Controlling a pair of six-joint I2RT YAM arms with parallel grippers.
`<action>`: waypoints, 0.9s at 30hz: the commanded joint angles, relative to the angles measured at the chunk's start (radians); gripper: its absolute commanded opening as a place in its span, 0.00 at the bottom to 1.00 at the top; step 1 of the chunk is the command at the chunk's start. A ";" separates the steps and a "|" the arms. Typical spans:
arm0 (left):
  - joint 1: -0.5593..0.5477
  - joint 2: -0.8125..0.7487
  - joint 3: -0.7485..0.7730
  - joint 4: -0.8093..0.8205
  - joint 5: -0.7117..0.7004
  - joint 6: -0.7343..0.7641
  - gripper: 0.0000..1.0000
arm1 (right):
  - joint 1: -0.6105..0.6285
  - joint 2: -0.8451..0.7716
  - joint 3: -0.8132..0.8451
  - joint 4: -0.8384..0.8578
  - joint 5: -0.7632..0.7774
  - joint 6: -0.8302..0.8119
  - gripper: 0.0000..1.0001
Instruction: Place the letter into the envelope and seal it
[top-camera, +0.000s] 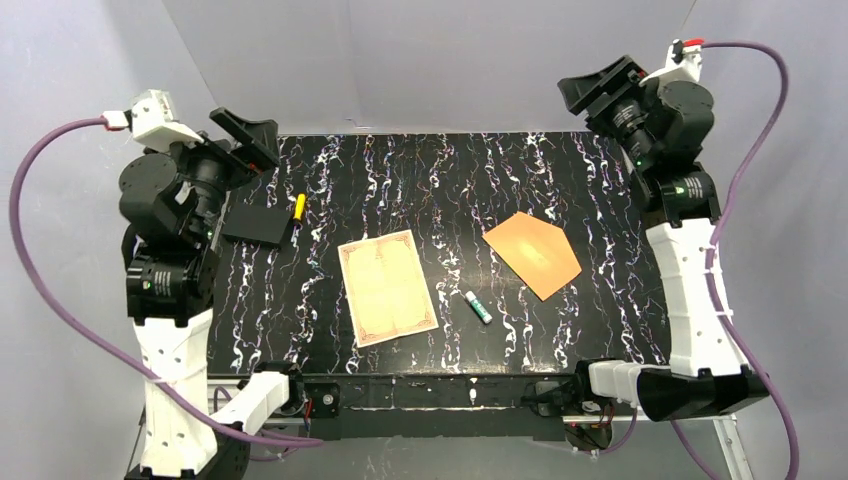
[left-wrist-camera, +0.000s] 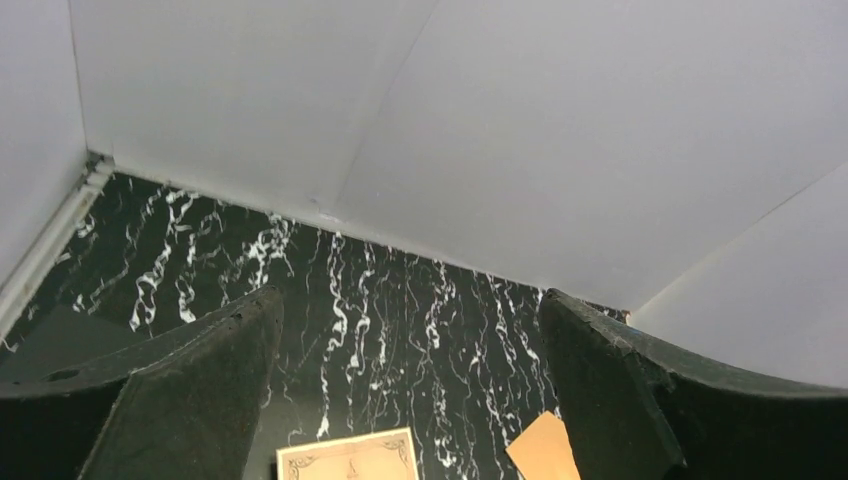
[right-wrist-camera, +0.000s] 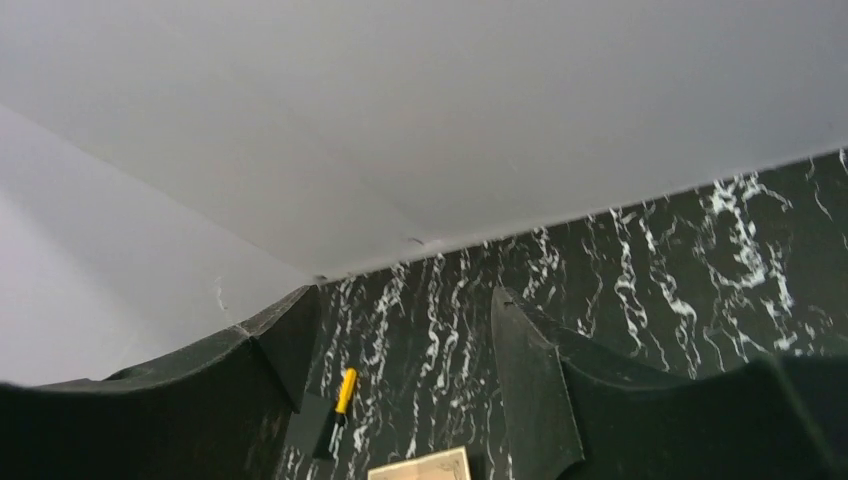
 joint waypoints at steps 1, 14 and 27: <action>0.005 0.012 -0.050 -0.002 0.027 -0.039 0.98 | -0.005 0.014 0.003 -0.045 -0.002 0.002 0.73; 0.003 0.015 -0.470 -0.139 0.199 -0.086 0.98 | 0.013 0.258 -0.288 0.039 -0.412 0.064 0.74; 0.005 0.077 -0.714 -0.176 0.237 -0.253 0.98 | 0.256 0.572 -0.362 0.203 -0.403 -0.044 0.75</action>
